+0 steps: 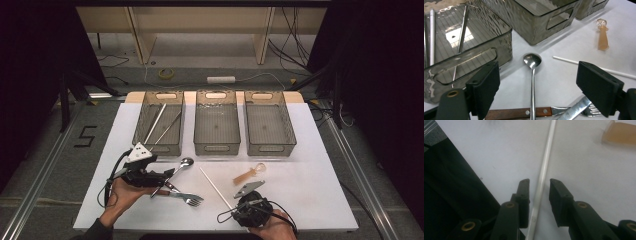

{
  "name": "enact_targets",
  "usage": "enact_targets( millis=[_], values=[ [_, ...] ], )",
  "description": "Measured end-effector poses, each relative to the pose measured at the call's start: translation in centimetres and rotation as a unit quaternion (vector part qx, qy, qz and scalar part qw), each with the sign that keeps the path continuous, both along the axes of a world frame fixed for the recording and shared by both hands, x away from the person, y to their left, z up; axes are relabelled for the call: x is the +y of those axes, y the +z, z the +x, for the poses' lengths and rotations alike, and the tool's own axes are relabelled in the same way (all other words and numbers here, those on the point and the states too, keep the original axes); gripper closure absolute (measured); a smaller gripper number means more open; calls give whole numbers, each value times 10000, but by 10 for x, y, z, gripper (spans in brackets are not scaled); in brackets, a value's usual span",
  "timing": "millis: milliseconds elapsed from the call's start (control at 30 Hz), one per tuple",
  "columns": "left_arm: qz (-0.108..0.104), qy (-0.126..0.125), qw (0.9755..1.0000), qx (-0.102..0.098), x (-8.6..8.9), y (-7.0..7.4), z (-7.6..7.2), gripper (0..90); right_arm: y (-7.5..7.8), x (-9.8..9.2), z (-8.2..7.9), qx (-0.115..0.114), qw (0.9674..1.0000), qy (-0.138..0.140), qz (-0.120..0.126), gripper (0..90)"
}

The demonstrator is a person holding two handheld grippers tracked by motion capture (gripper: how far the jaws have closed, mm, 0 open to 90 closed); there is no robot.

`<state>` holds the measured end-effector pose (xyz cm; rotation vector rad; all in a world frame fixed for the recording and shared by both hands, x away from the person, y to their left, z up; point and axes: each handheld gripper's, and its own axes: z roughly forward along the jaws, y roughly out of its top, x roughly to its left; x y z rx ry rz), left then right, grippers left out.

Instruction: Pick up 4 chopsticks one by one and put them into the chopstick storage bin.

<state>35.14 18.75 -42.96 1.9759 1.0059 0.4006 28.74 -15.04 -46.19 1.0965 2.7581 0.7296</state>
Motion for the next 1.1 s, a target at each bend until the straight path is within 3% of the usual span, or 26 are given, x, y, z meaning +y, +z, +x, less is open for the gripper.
enact_targets(
  millis=[300, 733, 1100],
  values=[
    [138, -144, 9998, 21, -7, -5, -10, 181, -2, 1, -1, -2, 10000, 3, -91, 729],
    [130, -260, 9996, 41, -11, -4, -20, 177, -5, 4, 0, -32, 9996, 95, -254, 746],
    [153, -284, 9995, 38, -11, -4, -22, 177, -6, 8, -1, -161, 9990, 57, -405, 815]
  ],
)
